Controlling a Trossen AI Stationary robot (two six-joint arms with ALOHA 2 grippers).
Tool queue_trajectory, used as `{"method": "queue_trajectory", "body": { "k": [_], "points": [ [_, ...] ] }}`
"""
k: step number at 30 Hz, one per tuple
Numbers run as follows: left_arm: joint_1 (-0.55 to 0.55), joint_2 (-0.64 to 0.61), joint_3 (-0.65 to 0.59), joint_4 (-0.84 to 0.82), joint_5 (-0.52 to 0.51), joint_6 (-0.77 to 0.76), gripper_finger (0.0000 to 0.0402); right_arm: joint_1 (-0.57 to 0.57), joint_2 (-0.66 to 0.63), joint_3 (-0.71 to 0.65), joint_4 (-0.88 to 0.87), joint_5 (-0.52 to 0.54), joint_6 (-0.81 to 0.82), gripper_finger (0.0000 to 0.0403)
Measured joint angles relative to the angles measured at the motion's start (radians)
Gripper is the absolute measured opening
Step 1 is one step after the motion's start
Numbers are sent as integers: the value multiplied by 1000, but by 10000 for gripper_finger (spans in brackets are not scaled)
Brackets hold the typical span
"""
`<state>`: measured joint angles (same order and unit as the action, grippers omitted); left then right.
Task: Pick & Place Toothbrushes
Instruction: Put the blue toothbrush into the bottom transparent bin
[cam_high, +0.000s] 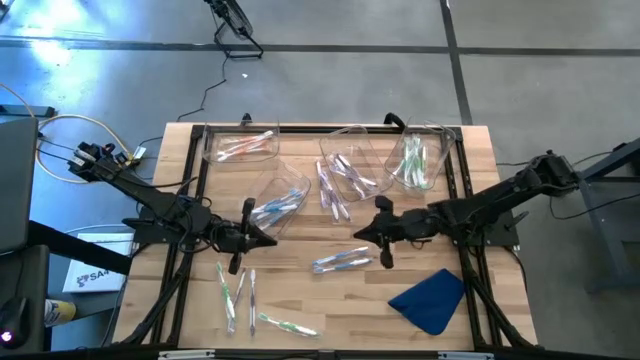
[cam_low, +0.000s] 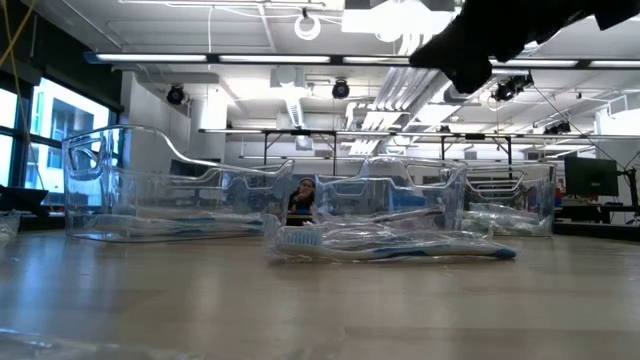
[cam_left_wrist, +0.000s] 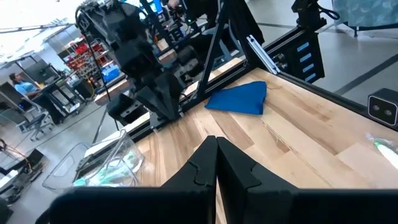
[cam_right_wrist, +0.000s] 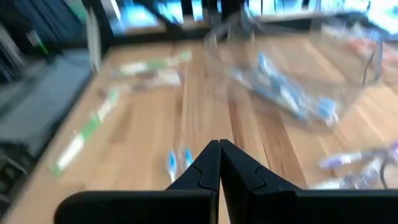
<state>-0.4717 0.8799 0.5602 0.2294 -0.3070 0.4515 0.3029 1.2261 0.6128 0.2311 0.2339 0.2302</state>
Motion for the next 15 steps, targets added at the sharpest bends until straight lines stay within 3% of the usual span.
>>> {"method": "queue_trajectory", "body": {
  "k": [4, 15],
  "points": [
    [0, 0, 0, 0, -3, 0, 0, 6, 56, 52, -141, -13, -1, 2],
    [0, 1, 0, -13, -3, 0, 0, 13, 240, 52, -138, -163, 113, 2]
  ]
}}
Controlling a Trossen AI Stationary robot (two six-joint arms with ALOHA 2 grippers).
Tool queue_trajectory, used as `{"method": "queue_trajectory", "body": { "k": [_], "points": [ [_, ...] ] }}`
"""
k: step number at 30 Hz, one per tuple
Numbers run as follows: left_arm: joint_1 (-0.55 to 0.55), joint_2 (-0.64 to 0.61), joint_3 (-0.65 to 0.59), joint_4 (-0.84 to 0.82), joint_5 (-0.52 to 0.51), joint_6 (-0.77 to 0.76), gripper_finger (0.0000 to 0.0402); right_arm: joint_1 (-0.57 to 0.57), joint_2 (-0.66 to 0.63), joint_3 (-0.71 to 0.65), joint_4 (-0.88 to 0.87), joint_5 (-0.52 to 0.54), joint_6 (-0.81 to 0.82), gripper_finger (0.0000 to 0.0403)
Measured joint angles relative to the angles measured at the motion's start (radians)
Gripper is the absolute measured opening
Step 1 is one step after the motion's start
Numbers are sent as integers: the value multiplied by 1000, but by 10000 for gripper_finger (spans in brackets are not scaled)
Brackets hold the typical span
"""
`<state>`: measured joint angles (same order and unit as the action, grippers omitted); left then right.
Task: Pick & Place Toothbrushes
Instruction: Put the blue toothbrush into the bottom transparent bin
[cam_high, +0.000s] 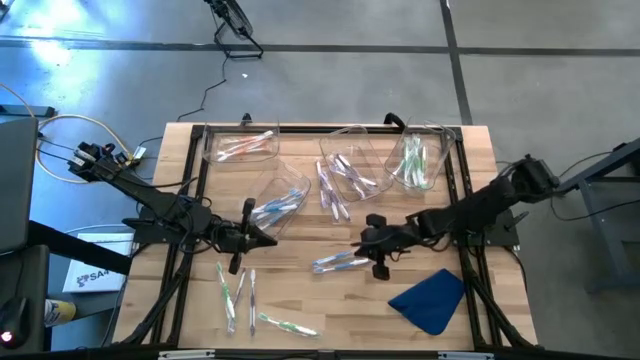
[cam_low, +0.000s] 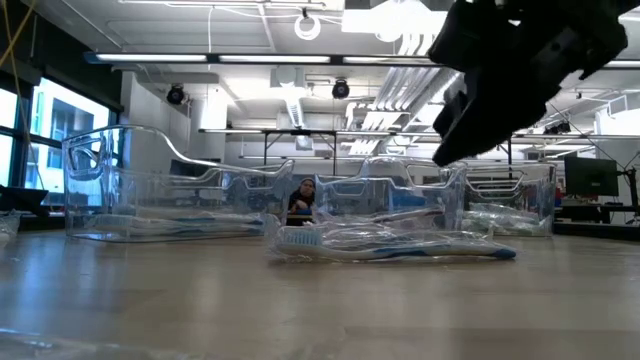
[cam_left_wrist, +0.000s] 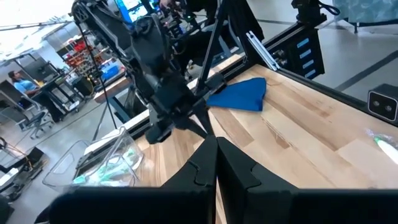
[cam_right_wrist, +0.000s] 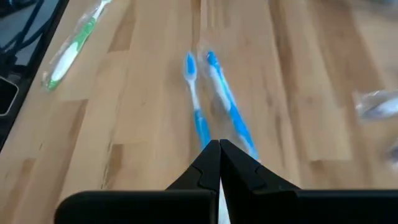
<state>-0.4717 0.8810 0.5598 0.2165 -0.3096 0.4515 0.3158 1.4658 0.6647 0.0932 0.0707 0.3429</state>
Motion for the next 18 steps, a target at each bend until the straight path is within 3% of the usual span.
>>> {"method": "queue_trajectory", "body": {
  "k": [18],
  "points": [
    [0, 0, 0, -10, 0, 0, 0, 99, 114, 44, -36, 124, 99, 2]
  ]
}}
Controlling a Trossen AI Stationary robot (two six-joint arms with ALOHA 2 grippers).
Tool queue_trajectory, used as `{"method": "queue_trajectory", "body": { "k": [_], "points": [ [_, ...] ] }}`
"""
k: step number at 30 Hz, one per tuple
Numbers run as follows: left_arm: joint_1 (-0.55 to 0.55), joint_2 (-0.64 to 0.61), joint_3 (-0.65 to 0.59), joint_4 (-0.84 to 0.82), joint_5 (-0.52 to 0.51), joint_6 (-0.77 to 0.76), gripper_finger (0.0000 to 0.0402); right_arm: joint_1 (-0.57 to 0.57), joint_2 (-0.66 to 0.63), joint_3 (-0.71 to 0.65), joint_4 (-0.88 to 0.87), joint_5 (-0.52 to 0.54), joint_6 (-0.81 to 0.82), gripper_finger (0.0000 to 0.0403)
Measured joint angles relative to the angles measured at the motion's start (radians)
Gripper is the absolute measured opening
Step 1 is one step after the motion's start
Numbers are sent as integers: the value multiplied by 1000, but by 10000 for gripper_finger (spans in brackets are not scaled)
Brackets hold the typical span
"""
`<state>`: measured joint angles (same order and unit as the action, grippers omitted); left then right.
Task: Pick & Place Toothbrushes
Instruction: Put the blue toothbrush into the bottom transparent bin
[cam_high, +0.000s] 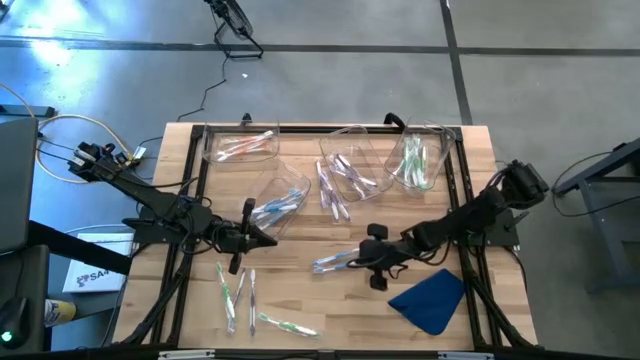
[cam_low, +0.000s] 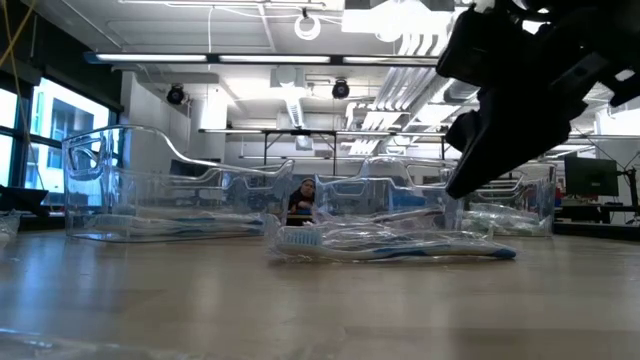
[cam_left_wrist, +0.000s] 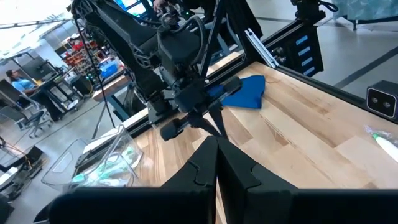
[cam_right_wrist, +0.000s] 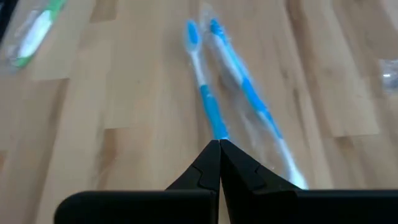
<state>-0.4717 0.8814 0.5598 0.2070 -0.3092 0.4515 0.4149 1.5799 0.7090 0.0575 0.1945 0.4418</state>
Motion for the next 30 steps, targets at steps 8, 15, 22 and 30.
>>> {"method": "queue_trajectory", "body": {
  "k": [8, 15, 22, 30],
  "points": [
    [0, 0, 0, 0, 0, 39, 0, 0, 0, 0, -1, 13, 0, 24],
    [0, 0, 0, 0, 1, 71, 0, -1, 0, 0, 0, -11, 0, 106],
    [0, 0, 0, 0, 4, 71, 0, 0, 0, 0, 31, -55, -1, 125],
    [0, 0, 0, 22, 3, 64, 0, 0, 0, 0, 27, -22, -2, 125]
  ]
}}
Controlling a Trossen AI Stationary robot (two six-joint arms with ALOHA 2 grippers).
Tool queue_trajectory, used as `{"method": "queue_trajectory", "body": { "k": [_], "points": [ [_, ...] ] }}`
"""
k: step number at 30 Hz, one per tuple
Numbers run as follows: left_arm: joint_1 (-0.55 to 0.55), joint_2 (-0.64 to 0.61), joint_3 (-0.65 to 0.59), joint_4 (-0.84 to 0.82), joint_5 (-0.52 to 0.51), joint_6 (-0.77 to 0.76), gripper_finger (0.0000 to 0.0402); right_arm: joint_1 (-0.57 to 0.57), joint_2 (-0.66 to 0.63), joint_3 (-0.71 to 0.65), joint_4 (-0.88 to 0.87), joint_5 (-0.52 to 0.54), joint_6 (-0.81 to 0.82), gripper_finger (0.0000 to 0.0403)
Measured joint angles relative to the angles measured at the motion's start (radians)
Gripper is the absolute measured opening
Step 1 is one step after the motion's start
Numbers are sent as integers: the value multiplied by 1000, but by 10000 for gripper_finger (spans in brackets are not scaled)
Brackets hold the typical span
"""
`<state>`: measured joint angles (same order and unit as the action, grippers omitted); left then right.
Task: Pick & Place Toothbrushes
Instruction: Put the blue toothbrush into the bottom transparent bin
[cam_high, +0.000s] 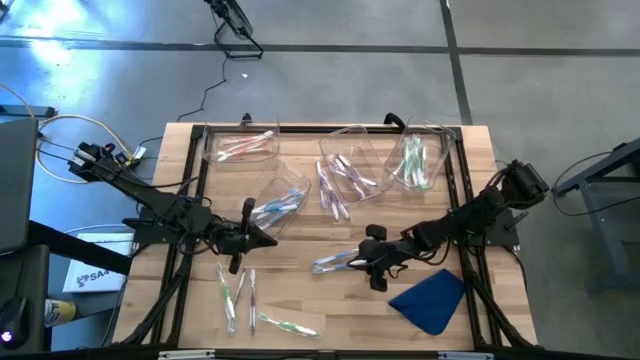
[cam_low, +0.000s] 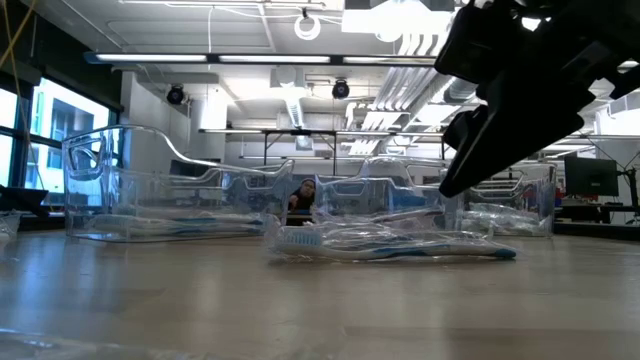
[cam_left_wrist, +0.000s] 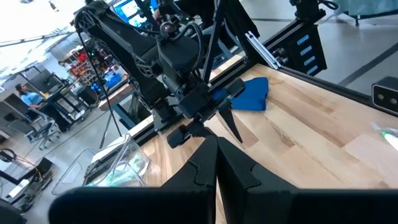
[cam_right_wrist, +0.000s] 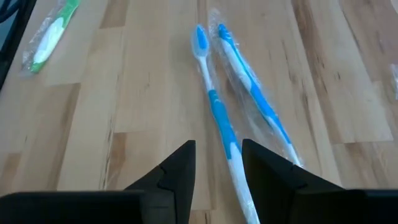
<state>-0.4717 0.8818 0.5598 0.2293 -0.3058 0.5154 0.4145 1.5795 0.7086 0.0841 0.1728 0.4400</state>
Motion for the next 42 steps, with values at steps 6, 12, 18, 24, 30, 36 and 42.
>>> {"method": "queue_trajectory", "body": {
  "k": [6, 12, 18, 24, 30, 36, 42],
  "points": [
    [0, 0, 0, 7, 0, 0, 0, 0, 0, 0, -4, 3, 0, 125],
    [0, 0, 0, 7, 0, -1, 0, 0, 19, 0, -12, 3, 0, 125],
    [0, 0, 0, 6, 0, -1, 0, 3, 93, -1, 3, 4, 2, 125],
    [0, 0, 0, 4, -1, -1, 0, 3, 139, -1, 11, 22, 0, 125],
    [0, 0, 0, -1, -2, -1, 0, 3, 172, 3, 18, 49, 0, 125],
    [0, 0, 0, -1, -6, -1, 0, 3, 171, 2, 10, 64, 2, 84],
    [0, 0, 0, -1, -5, -1, 0, 1, 172, 2, -8, 48, 4, 25]
  ]
}}
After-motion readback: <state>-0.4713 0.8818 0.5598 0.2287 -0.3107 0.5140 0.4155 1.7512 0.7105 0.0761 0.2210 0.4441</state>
